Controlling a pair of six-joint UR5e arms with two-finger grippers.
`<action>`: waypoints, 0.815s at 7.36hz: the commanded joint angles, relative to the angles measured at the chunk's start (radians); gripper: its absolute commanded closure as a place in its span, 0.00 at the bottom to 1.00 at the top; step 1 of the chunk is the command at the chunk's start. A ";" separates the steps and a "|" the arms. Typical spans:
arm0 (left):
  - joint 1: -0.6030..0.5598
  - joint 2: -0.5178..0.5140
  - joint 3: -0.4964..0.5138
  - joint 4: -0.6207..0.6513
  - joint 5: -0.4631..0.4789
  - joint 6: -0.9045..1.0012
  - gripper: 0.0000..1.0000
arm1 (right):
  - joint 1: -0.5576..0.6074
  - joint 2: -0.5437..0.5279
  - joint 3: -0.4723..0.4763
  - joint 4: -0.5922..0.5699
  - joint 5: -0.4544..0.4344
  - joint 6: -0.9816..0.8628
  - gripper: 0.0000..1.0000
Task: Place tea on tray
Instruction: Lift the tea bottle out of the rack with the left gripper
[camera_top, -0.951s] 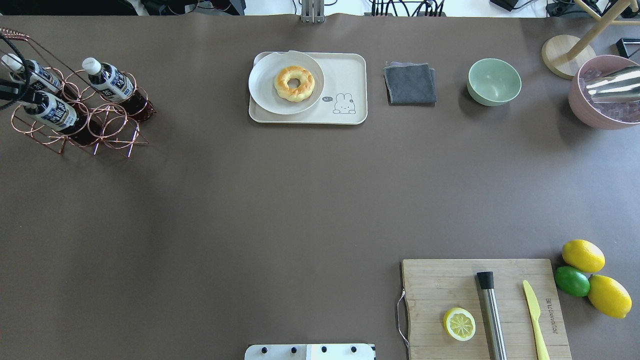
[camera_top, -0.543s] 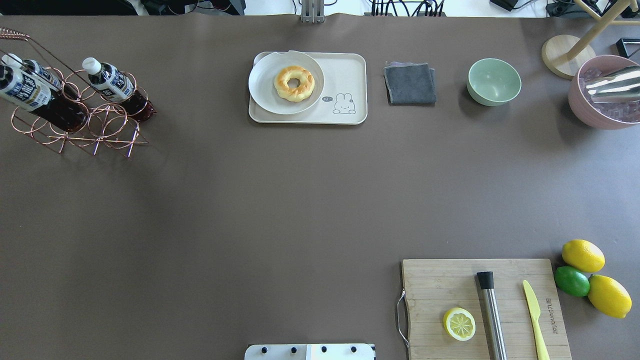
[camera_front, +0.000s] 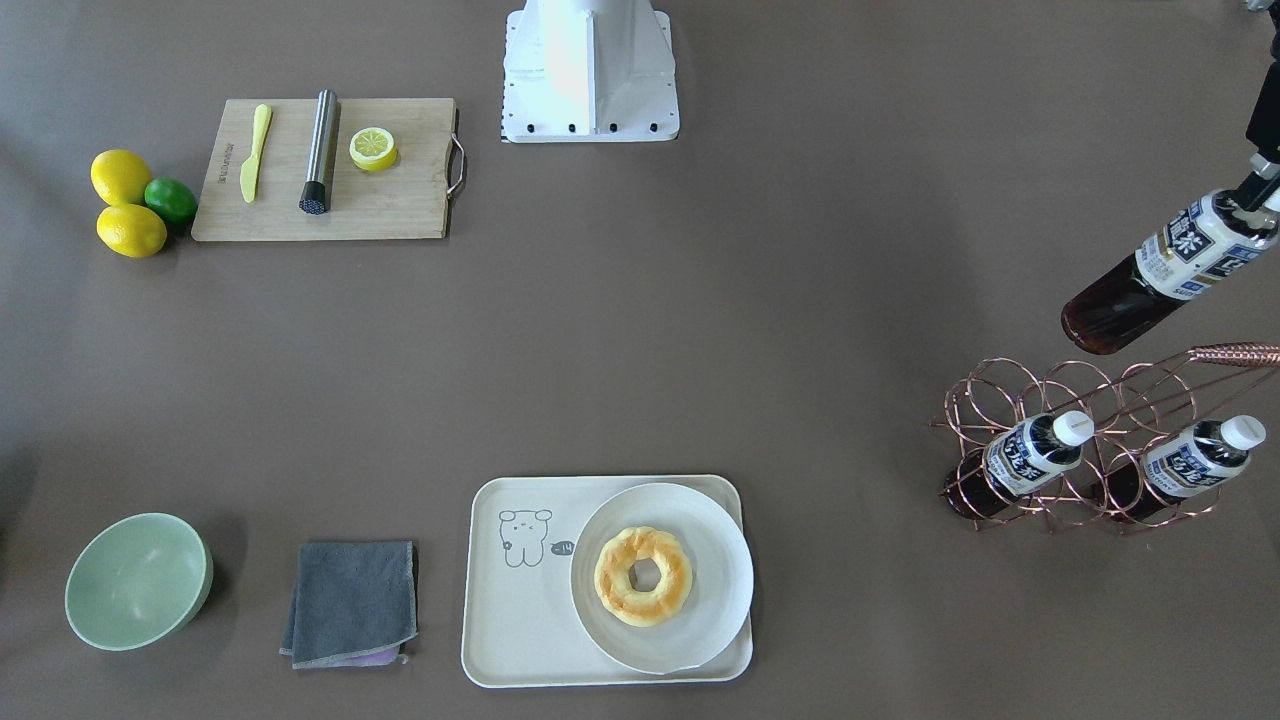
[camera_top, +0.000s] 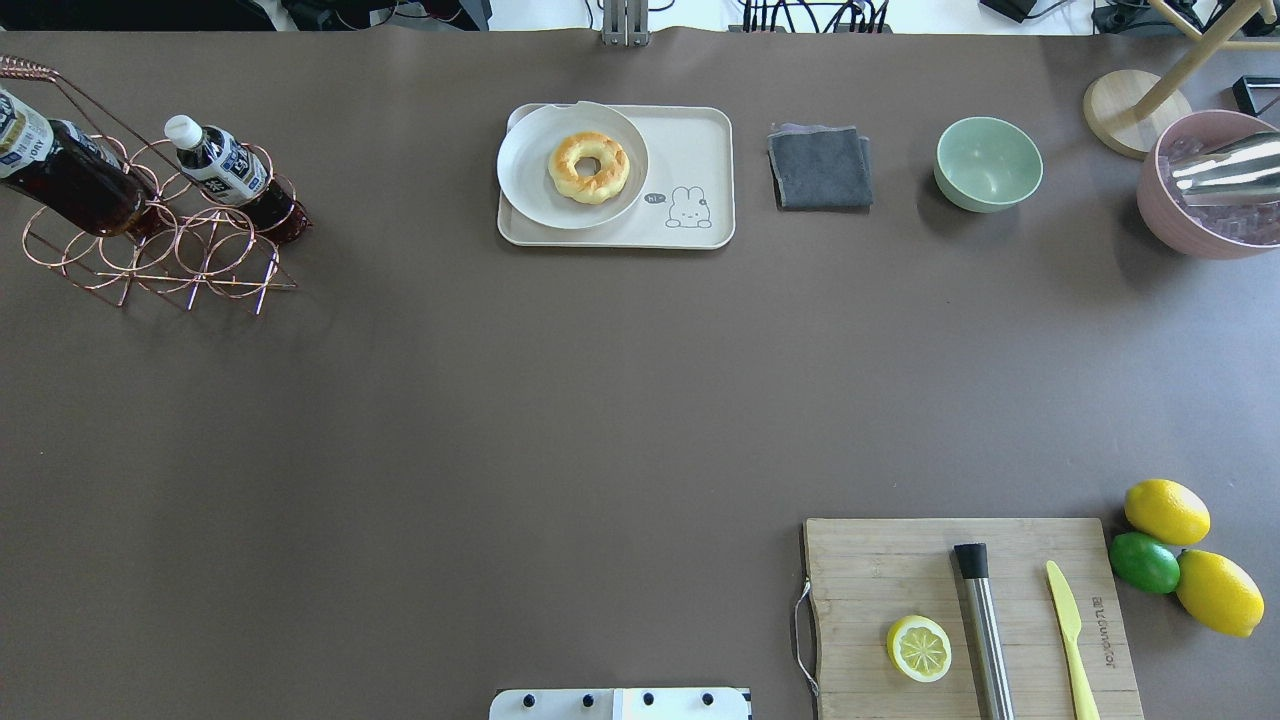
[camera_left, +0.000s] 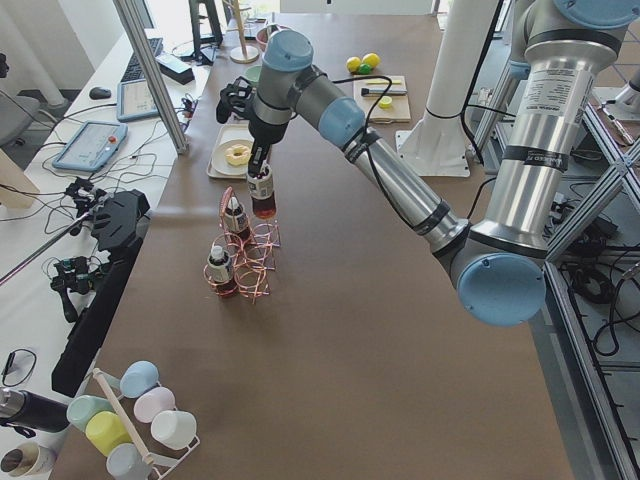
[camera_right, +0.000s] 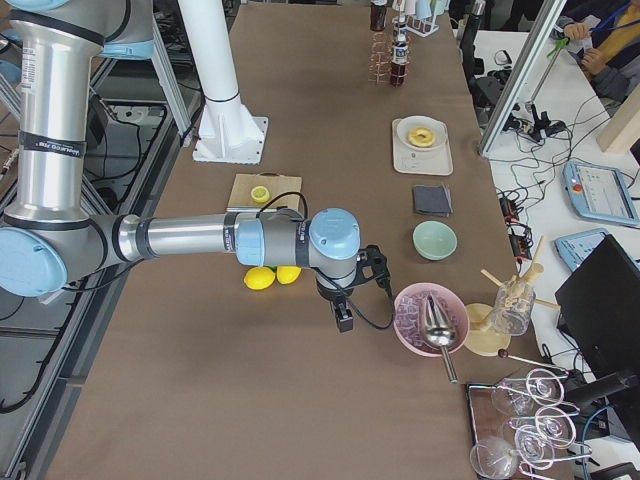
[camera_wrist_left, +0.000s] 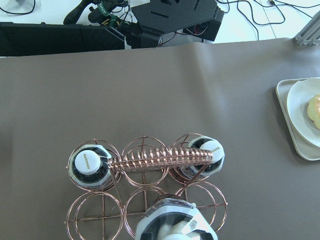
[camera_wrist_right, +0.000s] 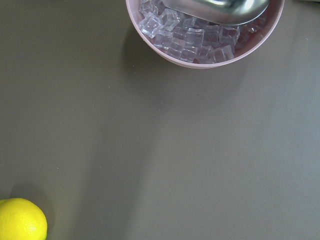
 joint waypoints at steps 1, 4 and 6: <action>0.102 -0.212 -0.097 0.315 0.056 -0.102 1.00 | -0.020 0.002 -0.001 0.000 0.001 -0.001 0.00; 0.379 -0.455 -0.080 0.502 0.293 -0.346 1.00 | -0.028 0.000 -0.008 0.000 0.000 -0.001 0.00; 0.568 -0.607 0.048 0.496 0.401 -0.516 1.00 | -0.028 0.000 -0.008 0.000 0.000 -0.001 0.00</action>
